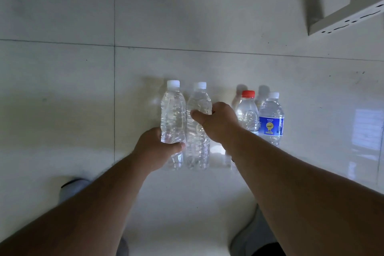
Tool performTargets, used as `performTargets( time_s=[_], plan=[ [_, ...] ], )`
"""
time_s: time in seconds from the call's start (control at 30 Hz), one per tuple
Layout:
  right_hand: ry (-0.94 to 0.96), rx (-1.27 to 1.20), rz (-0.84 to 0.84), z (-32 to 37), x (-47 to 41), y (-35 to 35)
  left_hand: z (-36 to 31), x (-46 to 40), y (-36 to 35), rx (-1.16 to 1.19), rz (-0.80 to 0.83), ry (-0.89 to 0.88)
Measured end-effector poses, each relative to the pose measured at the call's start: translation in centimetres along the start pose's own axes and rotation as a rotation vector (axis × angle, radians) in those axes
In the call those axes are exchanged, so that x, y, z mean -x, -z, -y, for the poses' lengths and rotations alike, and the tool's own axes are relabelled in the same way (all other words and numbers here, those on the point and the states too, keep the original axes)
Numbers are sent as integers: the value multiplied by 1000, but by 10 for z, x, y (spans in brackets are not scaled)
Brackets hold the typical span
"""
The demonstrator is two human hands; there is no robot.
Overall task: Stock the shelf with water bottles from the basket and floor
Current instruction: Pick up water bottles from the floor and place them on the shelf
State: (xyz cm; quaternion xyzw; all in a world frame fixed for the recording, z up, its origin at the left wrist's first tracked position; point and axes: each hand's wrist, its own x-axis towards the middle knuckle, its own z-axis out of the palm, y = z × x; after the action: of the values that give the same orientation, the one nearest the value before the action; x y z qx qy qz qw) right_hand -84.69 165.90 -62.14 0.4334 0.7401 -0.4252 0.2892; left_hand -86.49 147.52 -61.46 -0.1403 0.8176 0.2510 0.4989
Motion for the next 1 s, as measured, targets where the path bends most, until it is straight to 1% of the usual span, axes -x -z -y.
performTargets(
  time_s=[0.1,0.2,0.27,0.37,0.5,0.7,0.87,1.0],
  plan=[
    [44,-17,-46,6,18,8,0,19,13,45,13,-29],
    [95,-66,-50,24,51,29,-7,56,41,80,-24,-75],
    [122,-107,-40,48,81,51,-15,91,66,110,-43,-114],
    [174,-141,-21,101,142,94,-35,157,117,178,-35,-148],
    [280,-183,-21,191,247,158,-67,262,199,233,-64,-262],
    [537,-178,-47,332,456,246,-110,450,335,296,-136,-473],
    [737,-170,-86,408,618,290,-116,596,417,352,-255,-623],
    [956,-150,-87,443,704,316,-110,685,445,402,-368,-715]
  ],
)
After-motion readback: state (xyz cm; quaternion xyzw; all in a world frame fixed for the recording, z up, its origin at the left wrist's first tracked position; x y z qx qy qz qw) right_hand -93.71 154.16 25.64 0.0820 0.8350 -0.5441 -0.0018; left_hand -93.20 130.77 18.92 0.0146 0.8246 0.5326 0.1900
